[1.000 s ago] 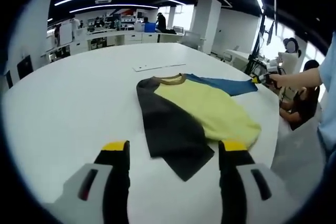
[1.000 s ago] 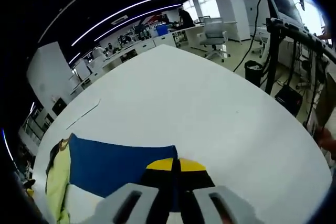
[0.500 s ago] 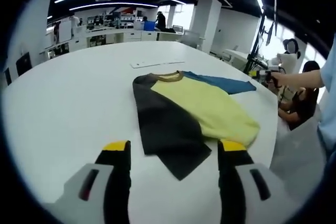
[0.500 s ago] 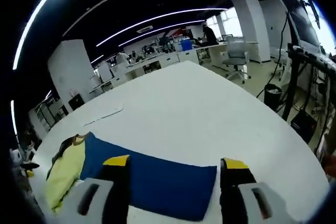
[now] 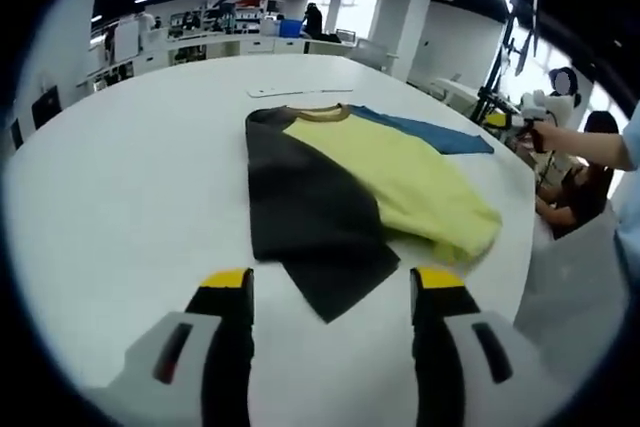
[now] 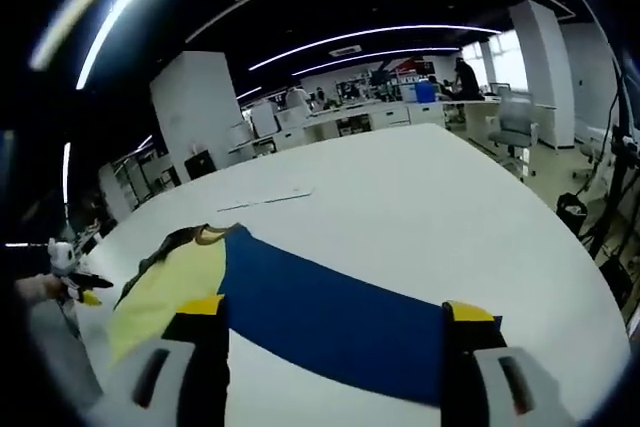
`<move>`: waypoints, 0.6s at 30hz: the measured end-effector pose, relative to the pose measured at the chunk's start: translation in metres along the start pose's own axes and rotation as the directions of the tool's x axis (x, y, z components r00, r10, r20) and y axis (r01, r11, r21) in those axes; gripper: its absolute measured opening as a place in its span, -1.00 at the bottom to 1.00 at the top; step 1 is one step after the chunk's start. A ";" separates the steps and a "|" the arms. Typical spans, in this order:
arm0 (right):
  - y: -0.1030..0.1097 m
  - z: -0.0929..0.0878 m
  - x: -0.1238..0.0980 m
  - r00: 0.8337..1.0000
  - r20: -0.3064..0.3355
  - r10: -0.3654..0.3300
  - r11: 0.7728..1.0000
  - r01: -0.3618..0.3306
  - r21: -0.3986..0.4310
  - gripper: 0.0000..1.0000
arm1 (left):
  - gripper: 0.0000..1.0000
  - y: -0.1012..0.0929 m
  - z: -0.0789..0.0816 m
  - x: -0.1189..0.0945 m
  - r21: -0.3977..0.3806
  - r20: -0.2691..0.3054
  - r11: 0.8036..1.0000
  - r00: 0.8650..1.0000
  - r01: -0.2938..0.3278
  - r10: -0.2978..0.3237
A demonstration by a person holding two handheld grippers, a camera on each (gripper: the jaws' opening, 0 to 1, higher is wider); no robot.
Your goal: Fold the garment on the visible template until the final outline fits inside the template.
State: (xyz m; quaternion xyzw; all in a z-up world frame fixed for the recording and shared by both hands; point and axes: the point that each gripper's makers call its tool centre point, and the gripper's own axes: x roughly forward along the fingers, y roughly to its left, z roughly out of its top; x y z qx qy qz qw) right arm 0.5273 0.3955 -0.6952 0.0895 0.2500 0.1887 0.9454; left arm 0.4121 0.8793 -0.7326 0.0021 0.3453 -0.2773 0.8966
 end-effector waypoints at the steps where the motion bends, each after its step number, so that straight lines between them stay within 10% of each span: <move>1: 0.004 0.001 0.000 1.000 0.002 0.014 1.000 -0.014 0.001 0.77 | 0.20 -0.001 0.000 0.000 -0.001 0.001 1.000 1.000 0.001 -0.001; 18: 0.088 0.017 -0.003 0.972 -0.015 0.234 0.962 -0.234 -0.141 0.92 | -0.06 0.006 -0.015 0.010 -0.105 -0.044 0.988 0.993 -0.117 0.113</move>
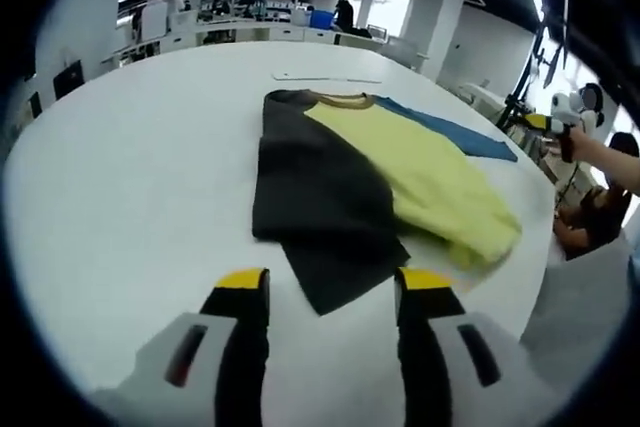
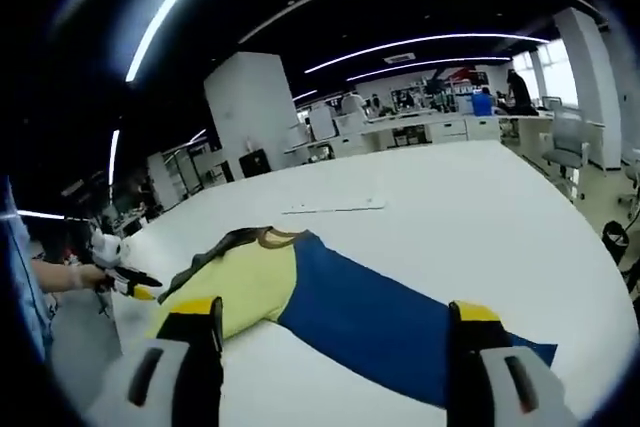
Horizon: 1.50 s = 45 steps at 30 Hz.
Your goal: Fold the garment on the visible template until the final outline fits inside the template.
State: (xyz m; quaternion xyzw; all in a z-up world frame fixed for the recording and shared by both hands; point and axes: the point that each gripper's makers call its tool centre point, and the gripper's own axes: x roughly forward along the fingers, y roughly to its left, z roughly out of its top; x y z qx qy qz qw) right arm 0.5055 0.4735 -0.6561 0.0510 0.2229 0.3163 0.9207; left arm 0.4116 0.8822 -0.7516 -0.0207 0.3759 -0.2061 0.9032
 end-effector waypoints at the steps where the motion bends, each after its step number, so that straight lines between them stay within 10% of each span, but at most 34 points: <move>1: 0.005 -0.001 0.001 1.000 -0.025 0.010 0.999 -0.011 -0.036 0.95 | -0.09 0.000 -0.002 0.001 -0.005 -0.010 1.000 1.000 -0.005 0.005; 10: 0.025 -0.023 0.003 0.978 -0.207 0.039 0.969 -0.088 -0.232 0.99 | -0.26 0.004 -0.011 0.004 -0.063 -0.052 0.997 0.998 -0.040 0.037; 25: 0.029 -0.022 0.003 0.981 -0.187 0.058 0.968 -0.101 -0.230 0.93 | -0.98 0.012 -0.016 0.002 -0.093 -0.055 0.992 0.995 -0.083 0.078; 45: 0.030 -0.041 -0.004 0.976 -0.213 0.038 0.981 -0.078 -0.179 0.91 | -1.00 0.091 0.013 -0.052 -0.138 0.029 0.976 0.984 -0.170 0.176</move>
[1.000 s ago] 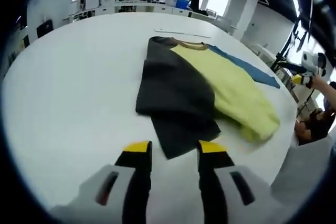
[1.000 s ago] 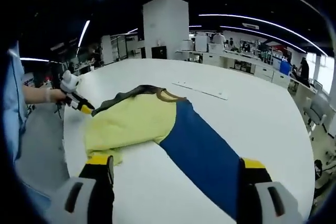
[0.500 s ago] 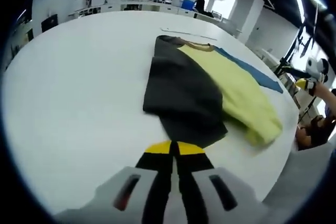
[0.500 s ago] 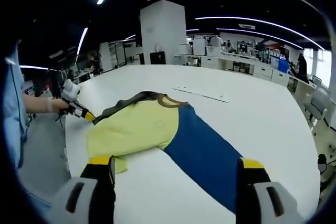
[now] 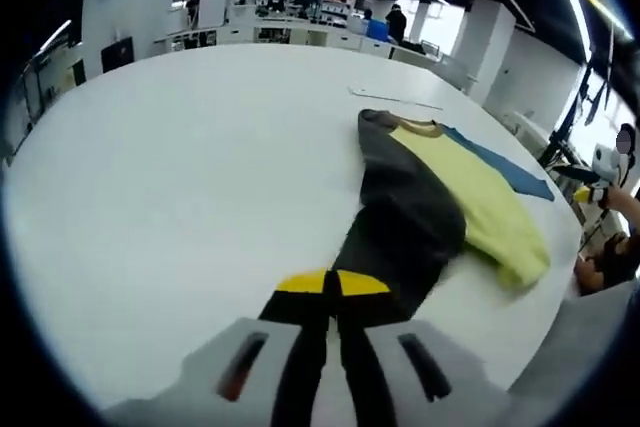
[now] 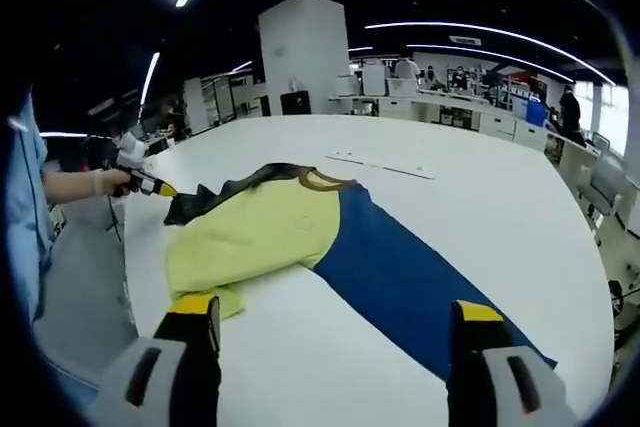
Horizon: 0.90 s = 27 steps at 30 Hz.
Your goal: Fold the garment on the visible template until the final outline fits inside the template.
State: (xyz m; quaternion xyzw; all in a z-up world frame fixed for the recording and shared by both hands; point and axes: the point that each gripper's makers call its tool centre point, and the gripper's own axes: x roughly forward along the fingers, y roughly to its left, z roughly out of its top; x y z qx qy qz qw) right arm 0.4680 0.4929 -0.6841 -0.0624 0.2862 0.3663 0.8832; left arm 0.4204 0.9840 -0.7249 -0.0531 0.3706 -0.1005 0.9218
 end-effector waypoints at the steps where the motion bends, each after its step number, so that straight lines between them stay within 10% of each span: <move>1: 0.001 0.000 -0.001 1.000 0.001 -0.003 1.000 0.003 0.001 0.91 | -1.00 0.006 0.001 -0.001 0.001 0.001 1.000 1.000 -0.005 0.005; 27: 0.002 -0.004 -0.005 0.998 -0.055 -0.044 0.999 0.045 0.018 0.90 | -1.00 0.162 0.024 0.024 0.073 -0.061 0.981 0.982 -0.177 0.181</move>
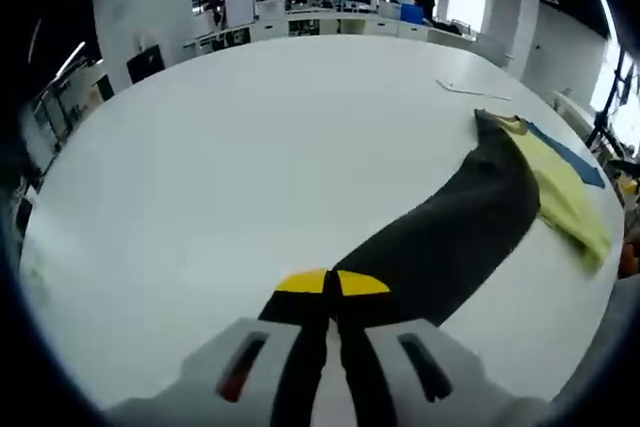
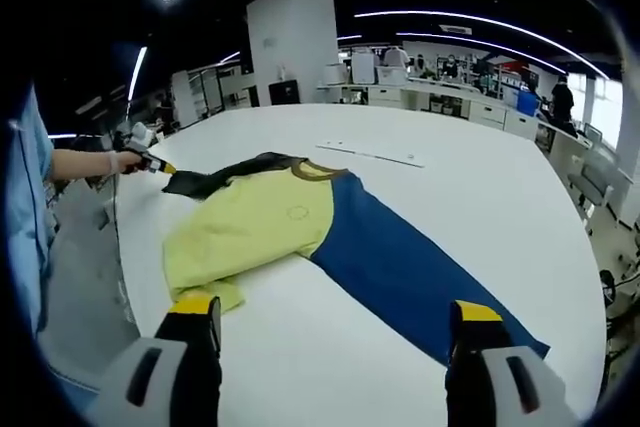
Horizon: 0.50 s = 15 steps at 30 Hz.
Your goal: Fold the garment on the visible template until the final outline fits inside the template.
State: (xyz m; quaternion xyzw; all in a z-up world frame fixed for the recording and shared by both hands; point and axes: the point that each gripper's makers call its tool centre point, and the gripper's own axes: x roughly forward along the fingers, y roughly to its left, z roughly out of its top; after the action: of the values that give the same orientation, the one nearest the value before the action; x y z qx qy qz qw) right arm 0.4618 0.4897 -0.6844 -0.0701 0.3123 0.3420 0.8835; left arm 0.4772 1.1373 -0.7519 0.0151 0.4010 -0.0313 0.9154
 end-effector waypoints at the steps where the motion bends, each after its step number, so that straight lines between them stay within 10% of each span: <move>1: 0.000 -0.001 0.000 1.000 -0.004 -0.001 1.000 0.001 0.002 0.90 | -1.00 0.005 0.000 0.004 0.002 -0.004 1.000 1.000 -0.003 0.003; 15: 0.003 -0.008 0.005 0.999 -0.040 0.006 1.000 -0.006 0.010 0.88 | -1.00 0.059 0.013 0.038 0.012 0.007 0.990 0.990 -0.142 0.142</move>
State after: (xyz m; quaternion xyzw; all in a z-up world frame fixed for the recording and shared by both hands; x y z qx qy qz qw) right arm 0.4584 0.4921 -0.6932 -0.0717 0.3317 0.3417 0.8764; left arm 0.5159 1.1936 -0.7708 0.0490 0.3960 0.0312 0.9164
